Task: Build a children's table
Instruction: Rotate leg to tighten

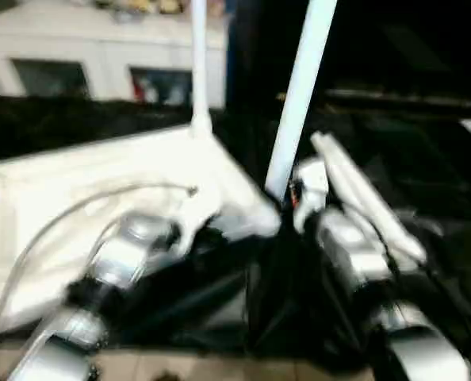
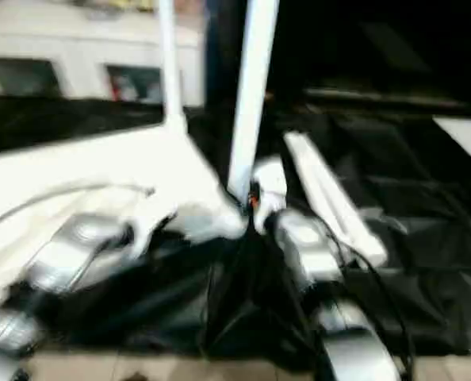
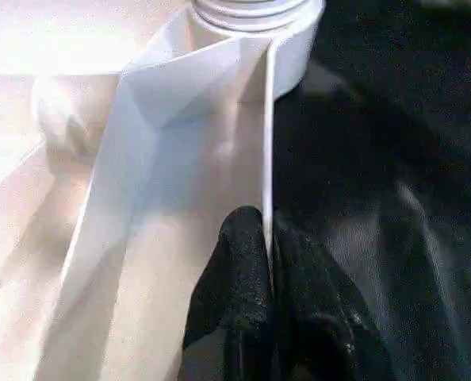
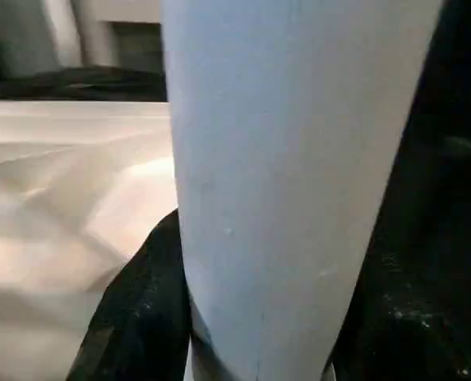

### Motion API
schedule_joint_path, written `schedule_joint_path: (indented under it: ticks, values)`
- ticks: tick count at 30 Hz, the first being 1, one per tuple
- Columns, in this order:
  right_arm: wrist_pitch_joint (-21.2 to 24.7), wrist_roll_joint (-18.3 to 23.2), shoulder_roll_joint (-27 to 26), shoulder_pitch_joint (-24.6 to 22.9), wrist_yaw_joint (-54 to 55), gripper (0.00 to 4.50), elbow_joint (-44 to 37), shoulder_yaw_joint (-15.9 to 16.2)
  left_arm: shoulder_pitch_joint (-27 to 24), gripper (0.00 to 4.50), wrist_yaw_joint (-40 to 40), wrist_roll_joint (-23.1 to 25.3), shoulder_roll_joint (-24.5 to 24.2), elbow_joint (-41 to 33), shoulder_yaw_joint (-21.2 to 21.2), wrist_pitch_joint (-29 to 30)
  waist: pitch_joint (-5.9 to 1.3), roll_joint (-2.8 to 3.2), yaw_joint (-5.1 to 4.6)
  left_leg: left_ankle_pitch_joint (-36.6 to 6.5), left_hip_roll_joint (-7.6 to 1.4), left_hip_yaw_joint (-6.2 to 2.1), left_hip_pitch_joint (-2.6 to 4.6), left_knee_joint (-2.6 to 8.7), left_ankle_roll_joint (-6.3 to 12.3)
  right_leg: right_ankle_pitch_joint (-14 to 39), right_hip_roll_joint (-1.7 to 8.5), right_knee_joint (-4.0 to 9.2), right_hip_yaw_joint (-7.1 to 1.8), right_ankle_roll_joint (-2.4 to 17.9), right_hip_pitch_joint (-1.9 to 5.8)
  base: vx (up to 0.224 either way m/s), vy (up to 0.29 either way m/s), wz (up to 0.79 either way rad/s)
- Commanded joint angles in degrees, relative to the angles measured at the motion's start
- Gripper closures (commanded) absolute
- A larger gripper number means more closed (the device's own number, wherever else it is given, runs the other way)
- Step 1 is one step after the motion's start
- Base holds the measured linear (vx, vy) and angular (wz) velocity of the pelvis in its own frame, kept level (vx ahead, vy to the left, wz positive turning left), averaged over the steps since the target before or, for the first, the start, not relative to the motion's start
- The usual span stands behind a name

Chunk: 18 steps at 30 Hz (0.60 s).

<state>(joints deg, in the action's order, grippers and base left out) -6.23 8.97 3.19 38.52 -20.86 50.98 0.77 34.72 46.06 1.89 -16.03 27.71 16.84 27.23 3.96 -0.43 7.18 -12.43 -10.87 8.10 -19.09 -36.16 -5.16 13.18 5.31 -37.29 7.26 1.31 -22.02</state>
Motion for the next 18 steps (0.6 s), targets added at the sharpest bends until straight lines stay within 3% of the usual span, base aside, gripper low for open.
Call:
schedule_joint_path:
  ticks: [1,3,4,6,7,8,9,10,12,18]
  values:
    - [5.69,-0.70,-2.22,-0.66,11.46,2.62,9.84,-2.17,6.24,4.50,-10.64,-0.19,3.29,2.95,-5.48,1.47,-4.30,1.36,-0.93,-16.09,-2.51,-1.16,0.51,6.08,-2.43,25.51,3.76,7.51,-3.19,3.88,1.68,0.027,0.026,-0.25]
    - [5.78,-0.24,-3.90,1.27,16.13,2.62,11.90,-3.18,8.37,4.50,-14.97,0.21,5.42,6.33,-6.08,2.55,-3.92,1.03,-1.46,-19.50,-2.52,-0.78,0.80,6.82,-2.25,18.56,3.21,7.54,-3.26,6.48,1.51,-0.026,0.004,0.03]
    - [6.07,-0.23,-4.83,2.39,18.50,2.62,12.78,-3.45,9.42,4.50,-17.09,0.19,6.81,7.92,-6.49,3.15,-3.75,0.76,-1.67,-21.32,-2.13,-0.38,0.96,6.88,-1.52,19.81,3.56,8.07,-3.15,7.11,1.64,0.000,0.000,0.00]
    - [6.21,-0.26,-5.53,3.24,20.22,2.62,13.57,-3.74,10.21,4.50,-18.59,0.23,7.85,9.19,-6.88,3.48,-3.15,0.76,-2.00,-24.32,-1.62,-0.12,1.45,6.50,-0.76,28.23,3.76,9.54,-2.38,4.68,1.06,0.000,0.000,0.00]
    - [6.79,-0.27,-6.91,5.24,23.63,2.62,14.87,-4.22,11.54,4.50,-20.98,0.84,10.09,10.65,-6.75,3.77,-3.22,0.68,-2.33,-25.30,-1.59,-0.37,1.40,6.45,-0.54,31.54,4.11,10.25,-1.73,2.57,1.35,0.000,0.000,0.00]
    - [6.55,-0.36,-7.50,6.16,24.77,2.62,15.51,-4.53,12.00,4.50,-21.65,1.05,10.98,11.06,-6.57,3.88,-3.41,0.88,-2.50,-25.21,-1.90,-0.55,1.24,6.60,-0.37,31.07,4.19,10.48,-1.39,1.54,1.71,0.000,0.000,0.00]
    - [6.56,-0.57,-7.87,6.91,25.89,2.62,16.01,-4.67,12.30,4.50,-22.47,1.28,11.66,11.28,-6.47,3.88,-3.52,0.74,-2.52,-25.07,-1.98,-0.51,1.34,6.66,-0.15,30.13,4.16,10.56,-1.37,1.34,1.68,0.000,0.000,0.00]
    - [6.16,-0.97,-8.14,7.58,27.25,2.62,16.63,-4.97,12.63,4.50,-23.25,1.41,12.10,11.74,-6.54,3.87,-3.53,1.02,-2.43,-25.01,-2.14,-0.43,1.60,6.83,0.17,27.82,4.22,10.63,-1.41,1.90,1.58,0.000,0.000,0.00]
    - [5.58,-0.72,-8.56,8.34,28.16,2.62,17.28,-5.86,12.86,4.50,-24.43,1.31,12.63,12.26,-6.93,3.99,-3.54,0.78,-2.56,-23.98,-2.31,-0.50,0.88,7.27,0.48,25.39,4.41,10.42,-1.46,2.52,2.10,0.000,0.000,0.00]
    - [6.37,-0.53,-8.98,9.61,27.41,2.62,18.79,-6.55,12.37,4.50,-24.07,1.26,11.96,12.56,-6.65,3.43,-3.64,0.30,-2.13,-18.34,-2.32,-0.01,0.21,7.49,0.70,21.18,4.77,9.37,-2.80,5.11,2.04,0.000,0.000,0.00]
